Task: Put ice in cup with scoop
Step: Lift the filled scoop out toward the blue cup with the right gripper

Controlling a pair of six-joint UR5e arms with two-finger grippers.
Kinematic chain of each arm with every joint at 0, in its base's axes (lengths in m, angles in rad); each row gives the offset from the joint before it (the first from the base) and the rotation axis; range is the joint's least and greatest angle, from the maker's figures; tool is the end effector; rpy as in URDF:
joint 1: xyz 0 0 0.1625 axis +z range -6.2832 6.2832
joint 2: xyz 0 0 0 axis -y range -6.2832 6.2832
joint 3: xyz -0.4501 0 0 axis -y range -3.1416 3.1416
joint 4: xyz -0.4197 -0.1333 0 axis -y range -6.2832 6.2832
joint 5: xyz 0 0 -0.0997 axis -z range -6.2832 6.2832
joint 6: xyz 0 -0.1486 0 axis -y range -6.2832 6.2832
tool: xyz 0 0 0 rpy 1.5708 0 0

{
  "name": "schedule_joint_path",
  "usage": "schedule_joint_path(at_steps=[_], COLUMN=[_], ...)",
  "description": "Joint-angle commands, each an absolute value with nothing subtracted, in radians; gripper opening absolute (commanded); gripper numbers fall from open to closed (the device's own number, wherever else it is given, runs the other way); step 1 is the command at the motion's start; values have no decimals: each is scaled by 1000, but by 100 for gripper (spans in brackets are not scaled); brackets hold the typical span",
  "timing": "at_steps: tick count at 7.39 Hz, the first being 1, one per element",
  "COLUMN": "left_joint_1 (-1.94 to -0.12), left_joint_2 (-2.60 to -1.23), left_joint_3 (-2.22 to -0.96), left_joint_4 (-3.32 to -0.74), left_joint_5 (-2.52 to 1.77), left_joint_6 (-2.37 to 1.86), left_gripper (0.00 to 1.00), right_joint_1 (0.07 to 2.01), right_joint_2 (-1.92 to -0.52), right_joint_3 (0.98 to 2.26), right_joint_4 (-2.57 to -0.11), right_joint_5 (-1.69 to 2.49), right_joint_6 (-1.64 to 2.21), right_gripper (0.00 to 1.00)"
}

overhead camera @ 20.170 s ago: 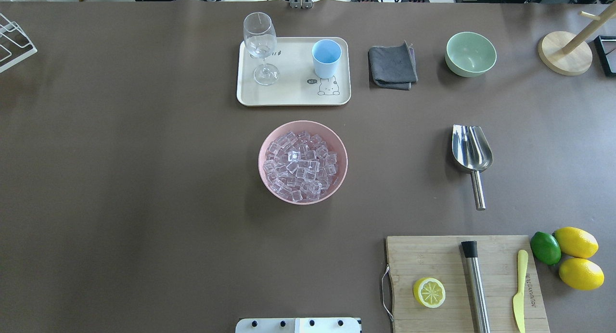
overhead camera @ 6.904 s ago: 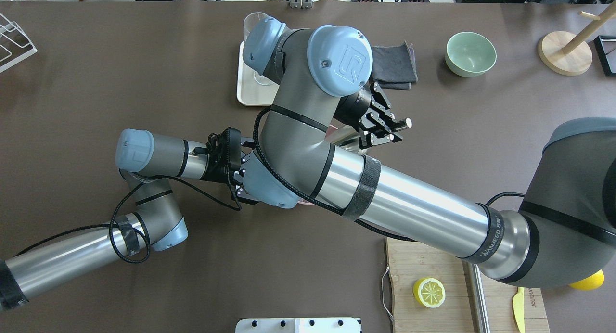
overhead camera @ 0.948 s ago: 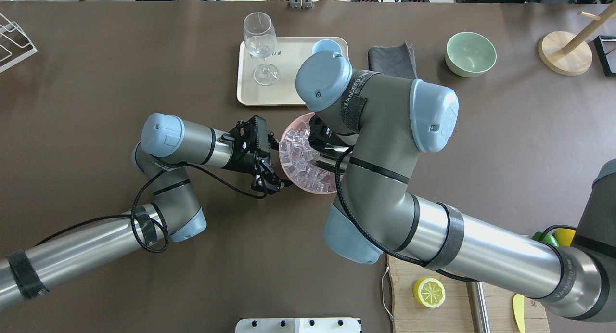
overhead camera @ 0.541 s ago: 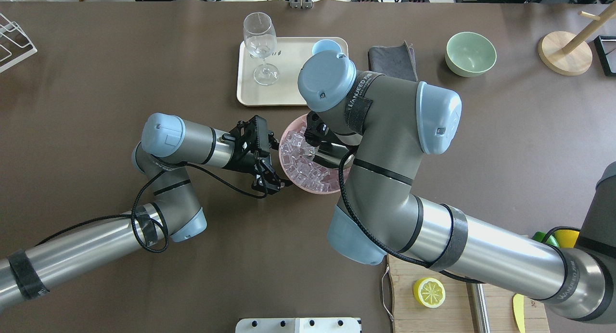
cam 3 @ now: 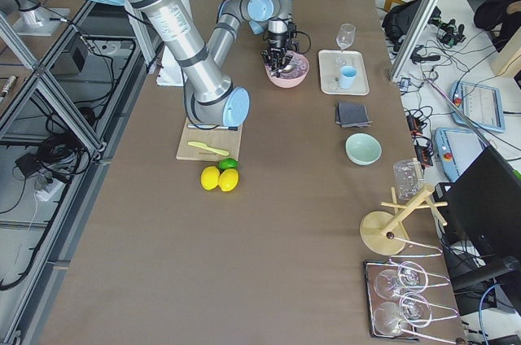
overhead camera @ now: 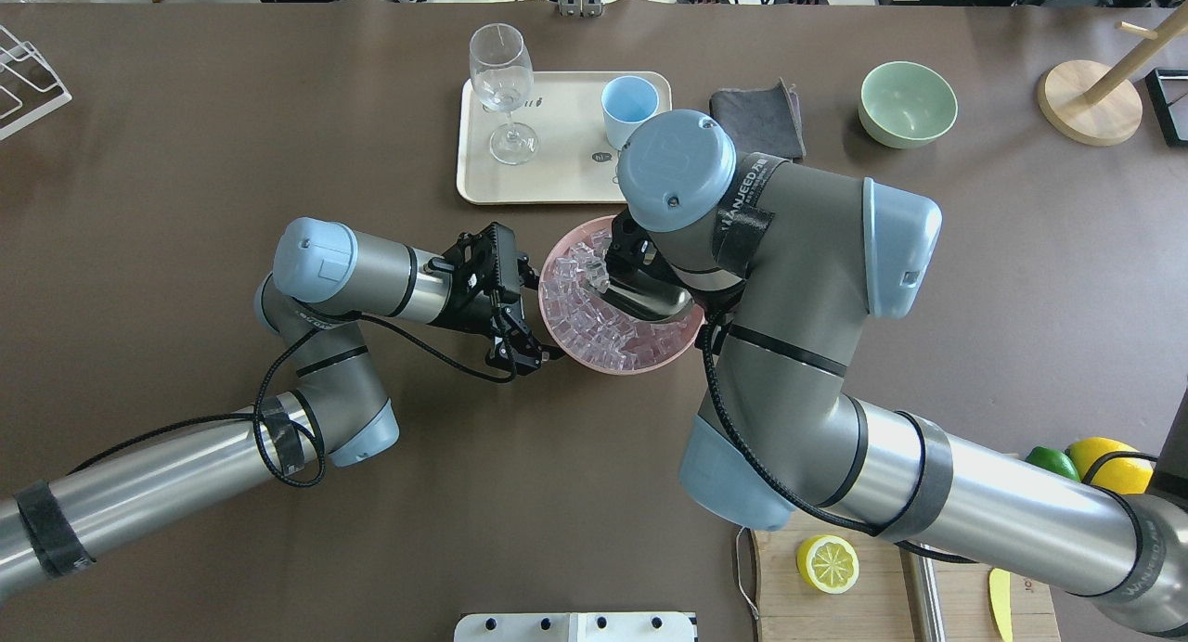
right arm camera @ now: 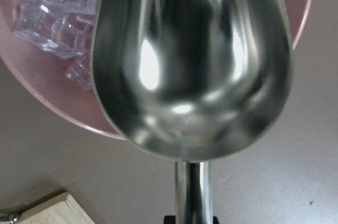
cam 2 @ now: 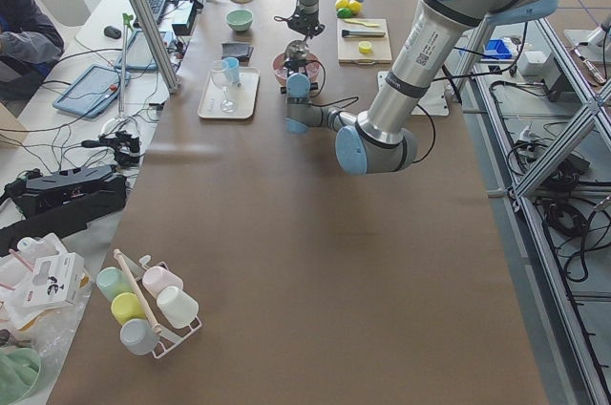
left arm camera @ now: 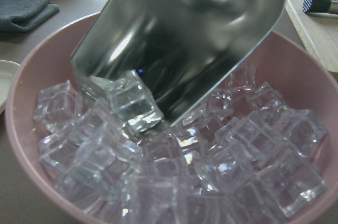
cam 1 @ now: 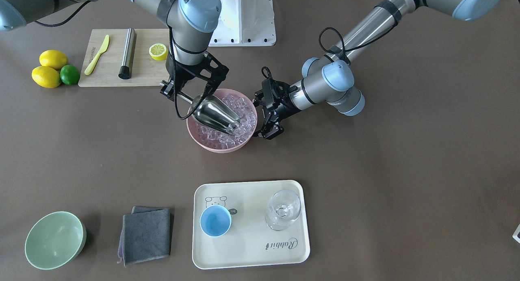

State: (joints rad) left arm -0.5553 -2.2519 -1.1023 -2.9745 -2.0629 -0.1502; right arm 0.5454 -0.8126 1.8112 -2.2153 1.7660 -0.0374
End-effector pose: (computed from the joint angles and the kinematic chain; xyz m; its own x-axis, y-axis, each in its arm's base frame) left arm 0.6635 -0.4859 0.3181 0.0571 0.9901 -0.1282 0.0477 0.1256 0.9909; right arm -0.5278 -0.4425 0.2386 0.4211 -0.8912 0.1688 0.8182 0.4536 0.3533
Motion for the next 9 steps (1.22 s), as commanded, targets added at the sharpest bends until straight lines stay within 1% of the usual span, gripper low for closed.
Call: schedule_joint_path(at_steps=[1, 5, 6, 7, 9], left_joint_1=[-555, -554, -554, -552, -552], left_joint_2=[-2252, -2252, -2252, -2252, -2252], left_joint_3=[-1103, -1103, -1103, -1103, -1103], left_joint_4=[-2974, -2971, -2965, -2965, -2962], left_joint_5=[-2063, -2065, -2065, -2065, -2066], left_joint_6=[-149, -149, -149, -149, -149], left_gripper=[99, 99, 99, 99, 99], right_joint_1=[545, 545, 545, 545, 545], right_joint_2=[-865, -908, -929, -960, -1062], right_joint_3=[1848, 1841, 1857, 1900, 2067], right_joint_4=[-2130, -1956, -1904, -1870, -1861], right_joint_5=[1763, 1761, 1763, 1758, 1753], right_joint_6=[27, 127, 132, 174, 183], right_gripper=[0, 0, 0, 0, 0])
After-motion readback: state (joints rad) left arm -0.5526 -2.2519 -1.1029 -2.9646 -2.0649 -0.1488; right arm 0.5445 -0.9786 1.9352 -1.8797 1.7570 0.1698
